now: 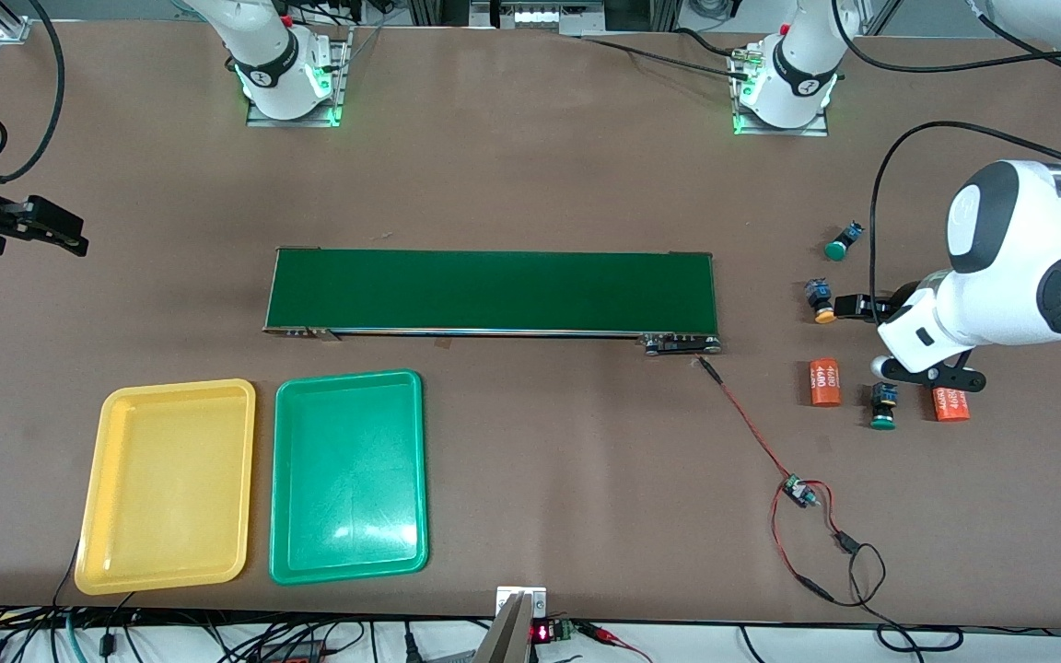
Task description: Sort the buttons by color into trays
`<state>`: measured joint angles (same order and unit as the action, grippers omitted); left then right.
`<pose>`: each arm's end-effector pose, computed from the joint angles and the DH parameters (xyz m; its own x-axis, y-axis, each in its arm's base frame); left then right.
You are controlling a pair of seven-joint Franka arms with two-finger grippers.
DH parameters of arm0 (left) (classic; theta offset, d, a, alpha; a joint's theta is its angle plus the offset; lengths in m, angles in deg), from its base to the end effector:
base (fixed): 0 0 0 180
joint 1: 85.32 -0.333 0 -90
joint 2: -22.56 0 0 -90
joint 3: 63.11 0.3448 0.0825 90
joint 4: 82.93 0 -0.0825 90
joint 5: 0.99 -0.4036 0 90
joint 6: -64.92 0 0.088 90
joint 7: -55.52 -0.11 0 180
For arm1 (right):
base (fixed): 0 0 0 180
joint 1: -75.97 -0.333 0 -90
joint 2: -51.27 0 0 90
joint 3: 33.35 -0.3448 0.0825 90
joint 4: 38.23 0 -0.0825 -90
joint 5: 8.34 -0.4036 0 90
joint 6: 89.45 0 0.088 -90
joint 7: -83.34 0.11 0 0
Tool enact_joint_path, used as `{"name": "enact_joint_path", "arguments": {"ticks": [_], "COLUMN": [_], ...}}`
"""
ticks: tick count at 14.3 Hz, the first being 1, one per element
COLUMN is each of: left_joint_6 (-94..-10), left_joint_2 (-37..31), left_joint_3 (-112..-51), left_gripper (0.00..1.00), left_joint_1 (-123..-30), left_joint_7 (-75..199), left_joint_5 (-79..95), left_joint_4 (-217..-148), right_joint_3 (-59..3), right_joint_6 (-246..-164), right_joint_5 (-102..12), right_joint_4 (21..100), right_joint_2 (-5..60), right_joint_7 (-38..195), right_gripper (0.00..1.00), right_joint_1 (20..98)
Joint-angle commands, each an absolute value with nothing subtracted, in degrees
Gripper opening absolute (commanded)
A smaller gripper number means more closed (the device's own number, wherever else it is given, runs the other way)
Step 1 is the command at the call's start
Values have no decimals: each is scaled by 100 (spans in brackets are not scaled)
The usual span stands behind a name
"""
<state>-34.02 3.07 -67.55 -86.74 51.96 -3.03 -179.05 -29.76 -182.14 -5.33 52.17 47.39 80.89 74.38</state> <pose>0.6446 -0.0260 0.4004 0.9507 -0.1210 -0.2856 -0.1229 -0.9924 0.0115 0.5986 -0.0252 0.6114 0.9995 0.0103 -0.0301 0.0119 -0.9984 0.0554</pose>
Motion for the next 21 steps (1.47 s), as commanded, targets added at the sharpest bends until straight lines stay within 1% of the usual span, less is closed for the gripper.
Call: {"name": "enact_joint_path", "arguments": {"ticks": [1, 2, 3, 5, 8, 9, 12, 14, 15, 16, 17, 19, 20, 21], "left_joint_6": [-3920, -4384, -4650, -4923, -6265, -6496, -6928, -6990, -6990, -6982, -6929, -6929, -6929, -6885], "left_joint_2": [428, 350, 262, 25, -528, -669, -1039, -1145, -1145, -1145, -1145, -1206, -1215, -1215], "left_joint_3": [-6741, -6706, -6706, -6706, -6697, -6697, -6688, -6697, -6697, -6697, -6697, -6706, -6706, -6706], "left_gripper": [100, 100, 100, 100, 100, 100, 100, 99, 97, 89, 68, 48, 40, 29], "left_joint_1": [-8717, -8717, -8769, -8787, -8796, -8822, -8875, -8910, -8910, -8910, -8902, -8893, -8901, -8901], "left_joint_7": [5271, 5262, 5262, 5227, 5271, 5262, 5253, 5253, 5253, 5253, 5253, 5262, 5245, 5244], "left_joint_5": [-275, -309, -318, -336, -828, -837, -872, -872, -872, -872, -872, -872, -872, -872], "left_joint_4": [-18363, -18548, -18602, -18532, -18541, -18541, -18576, -18620, -18698, -18734, -18752, -18813, -18813, -18813], "right_joint_3": [-2984, -2984, -2984, -2975, -2975, -2984, -2984, -2984, -2984, -2984, -2984, -2984, -2984, -2984], "right_joint_6": [-18164, -18164, -18164, -18164, -18164, -18164, -18173, -18173, -18173, -18173, -18173, -18173, -18164, -18164], "right_joint_5": [-631, -631, -623, -623, -631, -631, -631, -623, -623, -631, -631, -631, -631, -631], "right_joint_4": [5291, 5300, 5300, 5300, 5300, 5300, 5300, 5300, 5300, 5300, 5300, 5300, 5300, 5300], "right_joint_2": [4846, 4846, 4846, 4846, 4846, 4846, 4846, 4846, 4846, 4846, 4846, 4846, 4846, 4846], "right_joint_7": [8061, 8061, 8061, 8061, 8061, 8061, 8061, 8061, 8061, 8061, 8061, 8061, 8061, 8061], "right_gripper": [100, 100, 100, 100, 100, 100, 100, 100, 100, 100, 100, 100, 100, 100], "right_joint_1": [7483, 7491, 7491, 7491, 7491, 7491, 7491, 7491, 7491, 7491, 7491, 7491, 7491, 7491]}}
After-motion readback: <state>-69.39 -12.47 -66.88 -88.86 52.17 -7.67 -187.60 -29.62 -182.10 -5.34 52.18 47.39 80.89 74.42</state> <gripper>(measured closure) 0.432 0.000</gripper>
